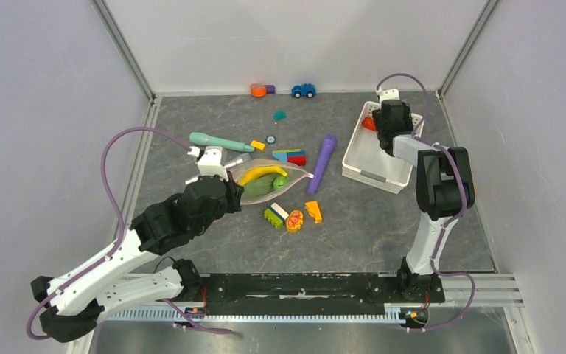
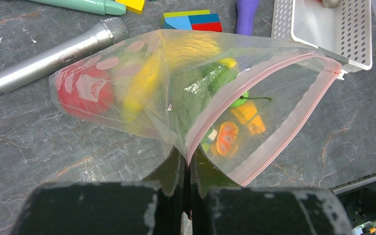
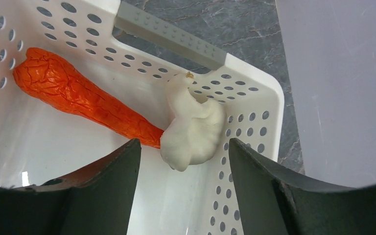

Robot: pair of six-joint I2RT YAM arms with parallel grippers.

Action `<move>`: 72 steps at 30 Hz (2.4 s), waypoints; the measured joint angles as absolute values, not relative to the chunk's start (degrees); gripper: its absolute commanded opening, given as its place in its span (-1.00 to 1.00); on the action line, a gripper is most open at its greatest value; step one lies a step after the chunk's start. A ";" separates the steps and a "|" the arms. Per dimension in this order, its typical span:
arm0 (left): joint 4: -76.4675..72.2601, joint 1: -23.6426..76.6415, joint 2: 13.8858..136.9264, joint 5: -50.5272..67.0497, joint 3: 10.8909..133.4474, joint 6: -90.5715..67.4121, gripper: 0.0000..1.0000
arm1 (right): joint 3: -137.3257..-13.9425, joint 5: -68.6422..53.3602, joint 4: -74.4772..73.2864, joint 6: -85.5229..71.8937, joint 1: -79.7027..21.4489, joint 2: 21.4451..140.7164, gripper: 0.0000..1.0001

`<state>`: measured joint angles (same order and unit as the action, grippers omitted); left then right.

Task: Place the food in the zip-top bag and seal the zipper
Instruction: Pick up the fake vegetable from the bin, then place the fake vegetable in the zipper food storage bag.

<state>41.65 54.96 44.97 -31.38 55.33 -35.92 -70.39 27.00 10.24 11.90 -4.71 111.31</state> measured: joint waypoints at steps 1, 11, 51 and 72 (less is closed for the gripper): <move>41.67 54.96 44.99 -31.40 55.33 -35.92 -0.96 | -70.39 26.89 10.48 11.90 -4.64 111.72 0.31; 41.65 54.96 46.04 -31.40 55.33 -35.92 -0.96 | -71.05 24.64 13.34 11.62 -2.46 114.91 0.18; 41.65 54.76 46.28 -31.40 55.33 -35.92 -0.96 | -68.05 0.67 11.88 4.34 0.71 103.42 -1.00; 41.65 54.70 46.57 -31.44 55.33 -35.92 -0.96 | -54.87 -58.70 21.15 2.96 -31.97 70.22 -1.00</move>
